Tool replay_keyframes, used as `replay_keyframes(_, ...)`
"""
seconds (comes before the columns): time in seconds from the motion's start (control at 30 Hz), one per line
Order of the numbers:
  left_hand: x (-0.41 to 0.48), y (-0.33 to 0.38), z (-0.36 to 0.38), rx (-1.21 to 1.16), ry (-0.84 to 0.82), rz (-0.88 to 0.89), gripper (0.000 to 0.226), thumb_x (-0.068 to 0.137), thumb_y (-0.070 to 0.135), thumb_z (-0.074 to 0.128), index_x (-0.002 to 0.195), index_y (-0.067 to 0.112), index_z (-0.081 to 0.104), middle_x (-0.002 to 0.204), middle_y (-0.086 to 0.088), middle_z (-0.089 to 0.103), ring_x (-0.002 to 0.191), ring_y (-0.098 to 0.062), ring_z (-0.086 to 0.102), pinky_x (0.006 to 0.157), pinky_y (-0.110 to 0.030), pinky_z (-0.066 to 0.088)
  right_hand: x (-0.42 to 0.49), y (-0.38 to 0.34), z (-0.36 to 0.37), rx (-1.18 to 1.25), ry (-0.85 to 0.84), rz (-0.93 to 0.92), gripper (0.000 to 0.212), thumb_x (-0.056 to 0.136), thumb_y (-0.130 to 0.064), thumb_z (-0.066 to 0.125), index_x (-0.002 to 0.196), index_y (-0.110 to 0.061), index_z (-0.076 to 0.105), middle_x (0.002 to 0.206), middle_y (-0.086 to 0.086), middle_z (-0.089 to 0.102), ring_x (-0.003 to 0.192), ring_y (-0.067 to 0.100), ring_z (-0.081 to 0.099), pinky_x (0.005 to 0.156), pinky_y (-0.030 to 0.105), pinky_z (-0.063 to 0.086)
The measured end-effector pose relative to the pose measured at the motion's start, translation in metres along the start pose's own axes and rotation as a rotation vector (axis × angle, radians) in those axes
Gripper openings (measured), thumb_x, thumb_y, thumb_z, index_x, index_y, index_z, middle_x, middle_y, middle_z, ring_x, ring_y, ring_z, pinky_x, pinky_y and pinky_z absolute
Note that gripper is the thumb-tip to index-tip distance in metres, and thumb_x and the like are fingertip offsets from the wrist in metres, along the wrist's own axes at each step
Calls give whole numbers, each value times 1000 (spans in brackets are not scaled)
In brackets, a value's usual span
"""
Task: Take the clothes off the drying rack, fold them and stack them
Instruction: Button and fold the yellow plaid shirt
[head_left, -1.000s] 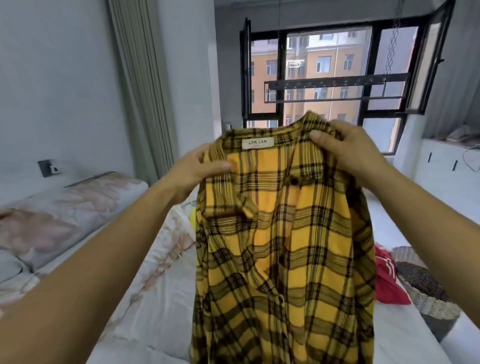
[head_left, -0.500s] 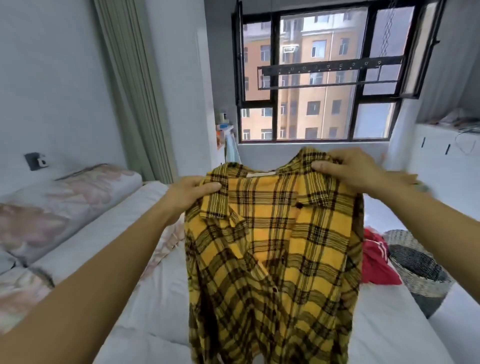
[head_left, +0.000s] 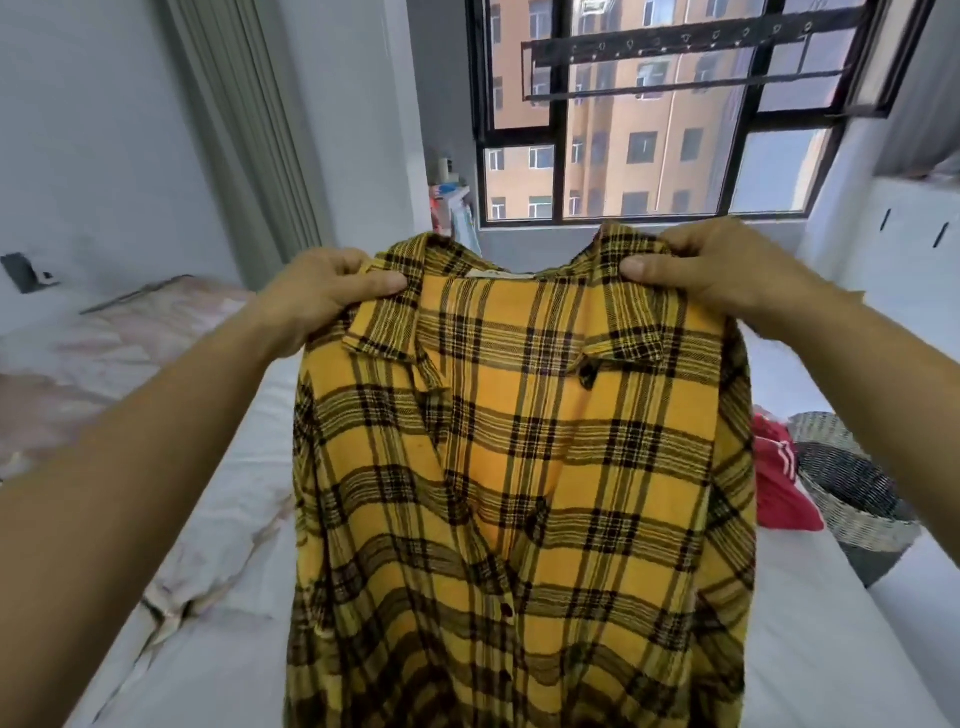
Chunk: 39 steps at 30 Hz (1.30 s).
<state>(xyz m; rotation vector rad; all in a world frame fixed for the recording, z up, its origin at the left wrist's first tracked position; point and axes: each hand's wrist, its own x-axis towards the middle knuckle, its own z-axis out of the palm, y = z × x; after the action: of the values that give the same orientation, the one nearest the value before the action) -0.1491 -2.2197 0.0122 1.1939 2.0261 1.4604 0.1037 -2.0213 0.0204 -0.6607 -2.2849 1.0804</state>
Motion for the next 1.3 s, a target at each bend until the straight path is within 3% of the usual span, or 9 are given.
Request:
replay_keyframes(0.1,50,-57,12,81,-2,-76,59,58,41,73,94,-5,61,82,-13,68,75,-23,64,81,-41,52,43,49,26,-32,-53,92,29,81,-37,64,89,-9,65,81,7,67,73,21,61,76,33,48)
replay_keyframes(0.4,254,-272,62,177,-102,-217,46,64,44,75,67,9,46,63,-10,35,64,-21,39,61,-32,30,230,254,138,-131,-172,344,35,87,-35,59,84,-1,55,62,7,44,51,12,42,54,22,36)
replay_keyframes(0.5,325,-343,79,192,-115,-296,43,74,35,74,63,10,41,62,-7,34,62,-20,39,57,-32,29,295,322,177,-126,-172,407,39,88,-30,60,94,9,56,68,15,53,55,19,52,61,23,45)
replay_keyframes(0.6,383,-406,98,234,-145,-352,34,76,32,73,73,9,48,65,-9,36,64,-20,40,57,-32,30,345,386,216,-175,-169,433,28,89,-24,60,88,3,58,62,6,41,55,16,38,53,22,33)
replay_keyframes(0.77,442,-508,141,399,-125,-433,30,81,32,70,75,10,50,72,-5,50,78,-23,49,59,-32,33,396,485,278,-304,-123,493,18,92,-20,57,96,-3,61,69,6,50,75,20,47,67,27,34)
replay_keyframes(0.93,440,-564,193,668,8,-234,33,84,22,65,109,3,57,113,-18,53,104,-32,51,89,-37,40,390,540,339,-447,-8,406,25,92,-17,54,116,-9,57,114,11,53,107,26,49,90,33,36)
replay_keyframes(1.03,384,-588,255,491,-383,-143,19,91,11,53,109,8,60,108,-8,56,101,-23,54,85,-28,41,344,558,402,-337,-346,323,21,95,-19,49,111,-11,60,108,5,51,103,22,49,85,29,40)
replay_keyframes(1.13,338,-631,293,571,-665,-285,22,95,16,49,115,13,56,115,-3,55,109,-19,50,89,-28,39,302,582,448,-346,-581,409,25,96,-24,47,116,-14,59,113,5,52,106,21,49,90,33,43)
replay_keyframes(1.3,307,-662,284,609,-309,-469,10,89,23,59,90,16,52,94,5,43,96,-12,41,78,-20,36,274,605,471,-390,-491,575,22,94,-23,52,114,-15,52,123,3,46,99,19,54,84,29,49)
